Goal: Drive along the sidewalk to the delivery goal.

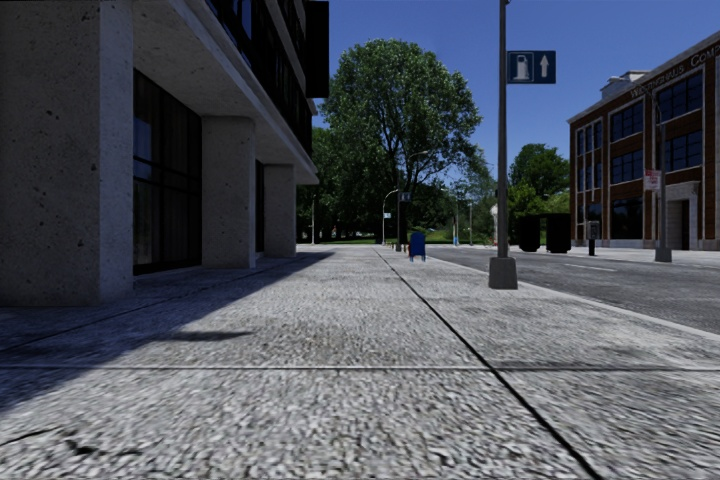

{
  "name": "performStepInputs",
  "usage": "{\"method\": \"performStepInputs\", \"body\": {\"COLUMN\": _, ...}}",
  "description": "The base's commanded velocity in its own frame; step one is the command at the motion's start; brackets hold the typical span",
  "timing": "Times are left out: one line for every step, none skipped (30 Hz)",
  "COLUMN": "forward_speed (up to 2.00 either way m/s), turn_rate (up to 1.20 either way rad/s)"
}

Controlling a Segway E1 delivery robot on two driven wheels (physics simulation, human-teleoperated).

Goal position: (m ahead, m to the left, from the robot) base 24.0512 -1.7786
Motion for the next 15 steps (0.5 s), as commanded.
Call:
{"method": "performStepInputs", "body": {"forward_speed": 2.0, "turn_rate": 0.0}}
{"method": "performStepInputs", "body": {"forward_speed": 2.0, "turn_rate": 0.0}}
{"method": "performStepInputs", "body": {"forward_speed": 2.0, "turn_rate": 0.0}}
{"method": "performStepInputs", "body": {"forward_speed": 2.0, "turn_rate": 0.0}}
{"method": "performStepInputs", "body": {"forward_speed": 2.0, "turn_rate": 0.0}}
{"method": "performStepInputs", "body": {"forward_speed": 2.0, "turn_rate": 0.0}}
{"method": "performStepInputs", "body": {"forward_speed": 2.0, "turn_rate": 0.0}}
{"method": "performStepInputs", "body": {"forward_speed": 2.0, "turn_rate": 0.0}}
{"method": "performStepInputs", "body": {"forward_speed": 2.0, "turn_rate": 0.0}}
{"method": "performStepInputs", "body": {"forward_speed": 2.0, "turn_rate": 0.0}}
{"method": "performStepInputs", "body": {"forward_speed": 2.0, "turn_rate": 0.0}}
{"method": "performStepInputs", "body": {"forward_speed": 2.0, "turn_rate": 0.0}}
{"method": "performStepInputs", "body": {"forward_speed": 2.0, "turn_rate": 0.0}}
{"method": "performStepInputs", "body": {"forward_speed": 2.0, "turn_rate": 0.0}}
{"method": "performStepInputs", "body": {"forward_speed": 2.0, "turn_rate": 0.0}}
